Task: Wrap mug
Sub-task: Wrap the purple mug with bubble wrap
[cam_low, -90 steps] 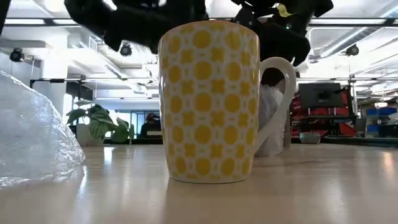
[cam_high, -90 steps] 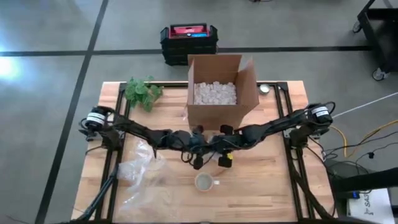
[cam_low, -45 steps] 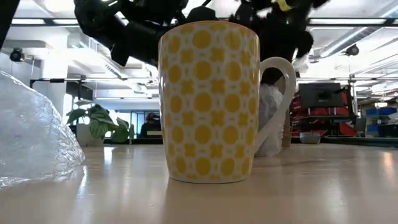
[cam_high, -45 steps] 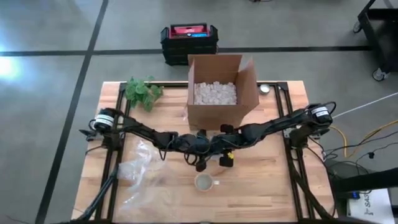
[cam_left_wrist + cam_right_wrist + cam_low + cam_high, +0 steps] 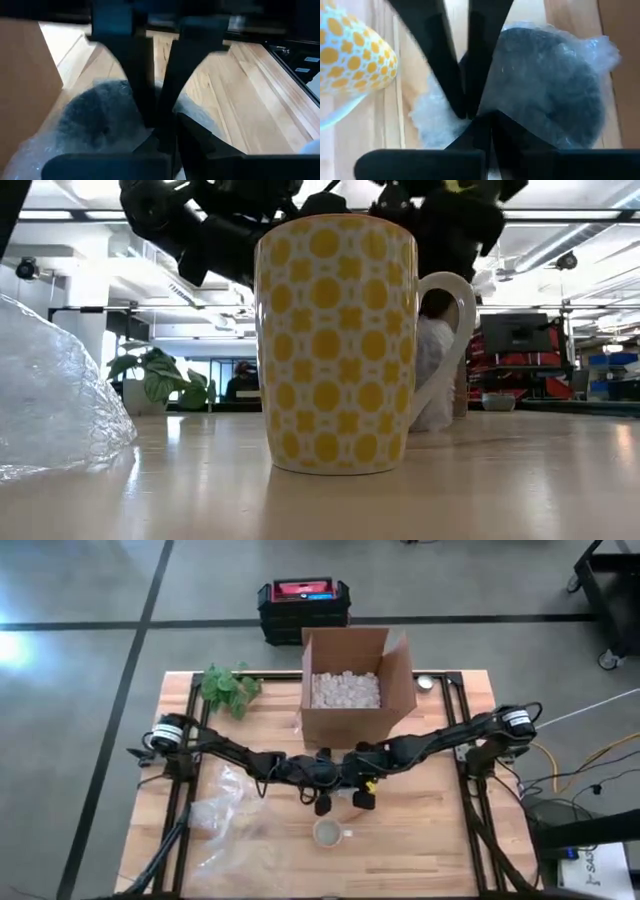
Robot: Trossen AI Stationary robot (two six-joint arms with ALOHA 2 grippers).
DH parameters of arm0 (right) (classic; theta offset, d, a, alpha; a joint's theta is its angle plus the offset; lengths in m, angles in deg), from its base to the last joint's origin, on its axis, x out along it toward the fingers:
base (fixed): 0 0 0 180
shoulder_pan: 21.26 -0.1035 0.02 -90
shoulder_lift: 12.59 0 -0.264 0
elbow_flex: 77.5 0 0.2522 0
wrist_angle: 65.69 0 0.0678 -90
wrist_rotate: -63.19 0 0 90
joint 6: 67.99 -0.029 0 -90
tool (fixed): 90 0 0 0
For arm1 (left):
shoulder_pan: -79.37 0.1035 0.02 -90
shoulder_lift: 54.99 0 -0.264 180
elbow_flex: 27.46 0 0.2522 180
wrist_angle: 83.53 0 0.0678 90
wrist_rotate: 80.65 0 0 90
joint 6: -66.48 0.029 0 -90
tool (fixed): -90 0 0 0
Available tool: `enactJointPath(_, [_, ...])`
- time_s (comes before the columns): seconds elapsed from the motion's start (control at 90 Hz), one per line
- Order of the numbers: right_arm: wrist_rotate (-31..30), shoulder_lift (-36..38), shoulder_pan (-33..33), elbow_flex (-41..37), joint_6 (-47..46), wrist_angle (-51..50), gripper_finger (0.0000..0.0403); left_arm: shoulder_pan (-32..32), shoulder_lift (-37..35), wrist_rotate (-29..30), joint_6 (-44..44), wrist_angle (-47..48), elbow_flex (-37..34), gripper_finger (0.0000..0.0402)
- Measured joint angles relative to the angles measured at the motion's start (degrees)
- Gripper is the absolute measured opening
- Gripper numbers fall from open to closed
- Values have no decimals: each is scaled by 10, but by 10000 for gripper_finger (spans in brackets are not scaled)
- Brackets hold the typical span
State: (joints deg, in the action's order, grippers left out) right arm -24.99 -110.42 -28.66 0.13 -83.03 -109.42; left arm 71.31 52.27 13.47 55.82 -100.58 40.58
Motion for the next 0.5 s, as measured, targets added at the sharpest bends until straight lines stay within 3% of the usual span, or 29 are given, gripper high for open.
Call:
enactJointPath(0.167, [-31, 2, 5, -3, 5, 18, 2, 0, 0, 1, 0, 0, 1, 0])
enactJointPath(0.5, [-21, -23, 20, -8, 10, 39, 2, 0, 1, -2, -1, -2, 1, 0])
